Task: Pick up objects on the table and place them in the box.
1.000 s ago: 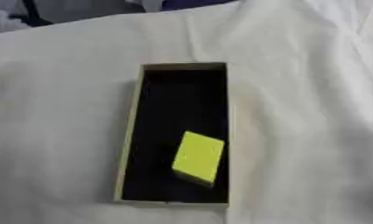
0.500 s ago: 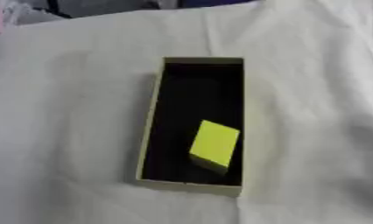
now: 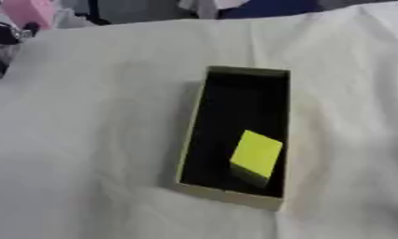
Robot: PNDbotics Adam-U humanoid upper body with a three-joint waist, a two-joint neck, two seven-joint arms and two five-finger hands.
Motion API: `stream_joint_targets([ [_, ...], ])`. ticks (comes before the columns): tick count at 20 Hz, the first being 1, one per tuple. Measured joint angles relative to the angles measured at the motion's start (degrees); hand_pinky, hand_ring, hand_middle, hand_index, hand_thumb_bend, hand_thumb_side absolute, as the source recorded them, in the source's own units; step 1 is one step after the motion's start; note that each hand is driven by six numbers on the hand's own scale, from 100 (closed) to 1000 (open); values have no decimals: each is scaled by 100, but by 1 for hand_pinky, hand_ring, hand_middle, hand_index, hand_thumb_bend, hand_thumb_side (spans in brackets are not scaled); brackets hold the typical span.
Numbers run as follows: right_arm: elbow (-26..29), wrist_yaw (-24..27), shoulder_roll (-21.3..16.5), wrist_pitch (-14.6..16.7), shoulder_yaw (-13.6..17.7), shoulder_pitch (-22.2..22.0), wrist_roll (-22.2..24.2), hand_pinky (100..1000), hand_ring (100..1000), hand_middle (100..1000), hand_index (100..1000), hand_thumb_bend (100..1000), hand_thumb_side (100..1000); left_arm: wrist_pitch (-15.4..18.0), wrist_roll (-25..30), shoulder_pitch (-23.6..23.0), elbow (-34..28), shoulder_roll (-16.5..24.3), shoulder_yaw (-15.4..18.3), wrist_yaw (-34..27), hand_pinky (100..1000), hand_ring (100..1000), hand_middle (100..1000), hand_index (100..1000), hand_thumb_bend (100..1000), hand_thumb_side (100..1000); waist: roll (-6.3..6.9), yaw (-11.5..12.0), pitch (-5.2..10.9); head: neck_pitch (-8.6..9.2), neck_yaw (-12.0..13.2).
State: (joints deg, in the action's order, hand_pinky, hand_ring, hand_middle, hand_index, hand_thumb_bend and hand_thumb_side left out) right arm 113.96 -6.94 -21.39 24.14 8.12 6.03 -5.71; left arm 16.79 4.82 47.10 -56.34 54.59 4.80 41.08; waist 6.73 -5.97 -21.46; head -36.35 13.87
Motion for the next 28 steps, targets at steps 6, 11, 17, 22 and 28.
stream_joint_targets([
  [6,0,96,-9,-4,13,-8,16,814,799,559,814,100,788,145,79,-307,-1023,-17,-359,-195,651,748,708,806,271,100,-73,98,137,-146,-32],
  [11,0,209,-10,-3,35,-28,17,813,799,560,814,100,779,151,259,-439,-1708,-23,-646,-321,655,750,710,806,286,100,-125,148,251,-242,-118],
  [17,0,291,-15,1,36,-34,23,813,798,561,814,100,772,234,483,-564,-2292,-63,-973,-408,655,750,710,804,287,100,-159,205,337,-297,-316],
  [22,0,358,-27,-15,36,-26,57,813,802,563,814,100,768,314,652,-549,-2893,-227,-1307,-583,632,737,693,797,228,100,-159,220,410,-355,-586],
  [28,0,443,-60,-24,35,-7,89,812,803,563,813,100,763,382,982,-347,-3573,-914,-1634,-718,624,726,681,789,202,100,-192,247,504,-465,-906],
])
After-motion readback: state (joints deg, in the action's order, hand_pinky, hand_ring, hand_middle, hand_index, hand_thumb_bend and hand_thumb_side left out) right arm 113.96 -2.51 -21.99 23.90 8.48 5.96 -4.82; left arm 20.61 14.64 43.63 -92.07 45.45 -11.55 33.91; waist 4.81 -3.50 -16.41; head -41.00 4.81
